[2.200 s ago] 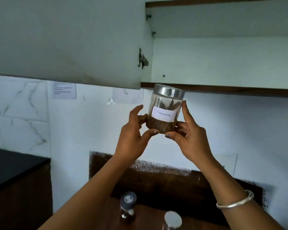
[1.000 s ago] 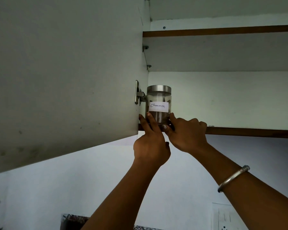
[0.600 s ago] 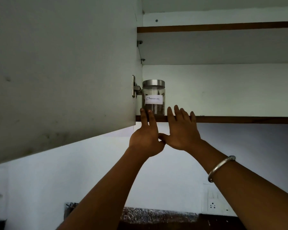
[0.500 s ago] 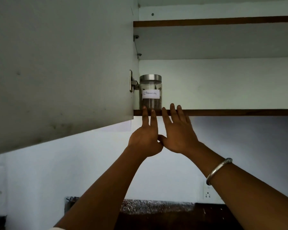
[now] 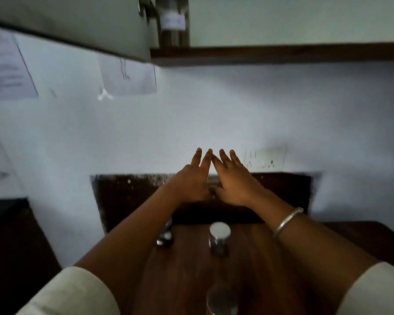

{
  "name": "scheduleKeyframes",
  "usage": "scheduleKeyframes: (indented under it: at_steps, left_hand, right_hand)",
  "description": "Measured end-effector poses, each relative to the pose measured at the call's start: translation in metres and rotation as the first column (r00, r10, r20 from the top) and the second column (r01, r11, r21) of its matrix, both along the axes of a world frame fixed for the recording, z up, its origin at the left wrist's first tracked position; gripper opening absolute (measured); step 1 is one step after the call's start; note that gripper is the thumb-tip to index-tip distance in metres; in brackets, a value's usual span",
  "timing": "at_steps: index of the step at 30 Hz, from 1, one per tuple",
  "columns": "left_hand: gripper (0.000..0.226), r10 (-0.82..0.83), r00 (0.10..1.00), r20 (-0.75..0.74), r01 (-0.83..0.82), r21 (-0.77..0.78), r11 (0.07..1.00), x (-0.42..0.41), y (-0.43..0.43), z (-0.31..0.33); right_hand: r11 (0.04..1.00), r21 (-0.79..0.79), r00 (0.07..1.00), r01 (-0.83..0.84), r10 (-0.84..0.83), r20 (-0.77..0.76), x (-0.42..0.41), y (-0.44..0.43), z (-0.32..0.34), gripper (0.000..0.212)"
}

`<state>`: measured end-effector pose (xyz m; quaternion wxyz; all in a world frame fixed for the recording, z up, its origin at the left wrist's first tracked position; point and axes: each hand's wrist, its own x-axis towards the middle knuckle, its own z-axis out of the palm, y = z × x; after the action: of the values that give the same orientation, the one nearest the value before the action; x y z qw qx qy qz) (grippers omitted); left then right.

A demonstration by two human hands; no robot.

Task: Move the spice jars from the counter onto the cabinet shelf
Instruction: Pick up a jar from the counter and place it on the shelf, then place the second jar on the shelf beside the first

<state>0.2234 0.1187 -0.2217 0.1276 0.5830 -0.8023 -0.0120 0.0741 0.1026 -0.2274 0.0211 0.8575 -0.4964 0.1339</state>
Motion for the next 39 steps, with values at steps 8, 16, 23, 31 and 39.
scheduleKeyframes:
  at_steps: [8, 16, 23, 31, 39]
  left_hand:
    - [0.114, 0.09, 0.995, -0.052, -0.07, 0.305, 0.95, -0.082, 0.086, -0.12]
    - [0.121, 0.157, 0.987, -0.027, -0.122, 0.502, 0.856, -0.136, 0.157, -0.204]
    - [0.101, 0.281, 0.951, -0.132, -0.125, 0.666, 0.735, -0.169, 0.19, -0.24]
    - [0.084, 0.272, 0.921, -0.278, -0.04, 0.628, 0.778, -0.17, 0.192, -0.249]
    - [0.031, 0.366, 0.596, -0.715, -0.007, 0.451, 0.893, -0.149, 0.183, -0.224]
  right_hand:
    - [0.961, 0.263, 0.989, -0.09, 0.117, -0.088, -0.081, 0.078, -0.114, 0.086]
    - [0.805, 0.581, 0.947, -0.123, 0.269, -0.173, -0.135, 0.127, -0.216, 0.083]
    - [0.622, 0.735, 0.95, -0.269, 0.049, 0.307, -0.161, 0.161, -0.25, 0.079]
    - [0.655, 0.724, 0.891, -0.214, -0.173, 0.42, -0.171, 0.169, -0.26, 0.063]
    - [0.613, 0.687, 0.661, -0.39, -0.333, 0.673, -0.177, 0.161, -0.215, 0.075]
